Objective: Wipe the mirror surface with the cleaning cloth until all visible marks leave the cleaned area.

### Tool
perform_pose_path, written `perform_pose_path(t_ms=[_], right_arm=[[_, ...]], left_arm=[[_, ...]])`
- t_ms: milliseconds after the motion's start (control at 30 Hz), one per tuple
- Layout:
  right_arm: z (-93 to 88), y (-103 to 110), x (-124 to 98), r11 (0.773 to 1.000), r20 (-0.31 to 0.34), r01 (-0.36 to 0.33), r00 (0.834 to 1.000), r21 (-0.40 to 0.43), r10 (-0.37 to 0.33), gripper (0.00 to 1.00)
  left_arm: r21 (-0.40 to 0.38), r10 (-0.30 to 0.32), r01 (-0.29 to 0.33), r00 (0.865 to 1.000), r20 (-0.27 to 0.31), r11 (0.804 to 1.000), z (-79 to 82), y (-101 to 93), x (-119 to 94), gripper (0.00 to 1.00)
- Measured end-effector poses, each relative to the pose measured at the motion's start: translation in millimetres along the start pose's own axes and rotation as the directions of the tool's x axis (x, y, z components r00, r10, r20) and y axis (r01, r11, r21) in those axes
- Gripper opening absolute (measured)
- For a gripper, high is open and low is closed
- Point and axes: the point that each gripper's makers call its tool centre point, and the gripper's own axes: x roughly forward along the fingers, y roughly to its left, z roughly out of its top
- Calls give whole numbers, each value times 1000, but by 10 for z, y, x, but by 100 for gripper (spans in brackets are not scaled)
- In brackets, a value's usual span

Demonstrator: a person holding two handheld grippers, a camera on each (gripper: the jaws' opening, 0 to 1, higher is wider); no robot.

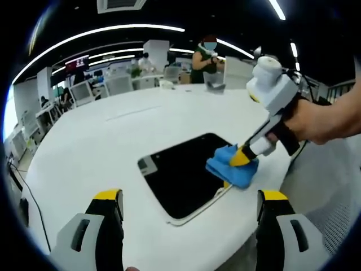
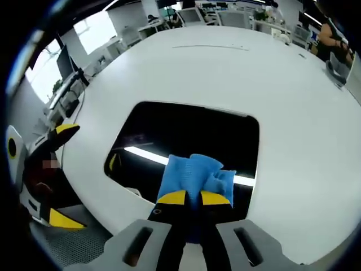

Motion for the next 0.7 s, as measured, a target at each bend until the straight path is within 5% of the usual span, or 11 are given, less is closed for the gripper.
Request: perform_pose_path(t_ms=[233, 700], right_arm=[[19, 156, 36, 1000, 0, -16, 1000, -15, 16, 2], [106, 456, 129, 998, -4, -64, 998, 2, 64, 2]], left_arm=[[47, 12, -11, 1000, -5, 999, -57, 177, -108, 99], [8, 20, -20, 1000, 15, 1000, -67, 336, -225, 99]])
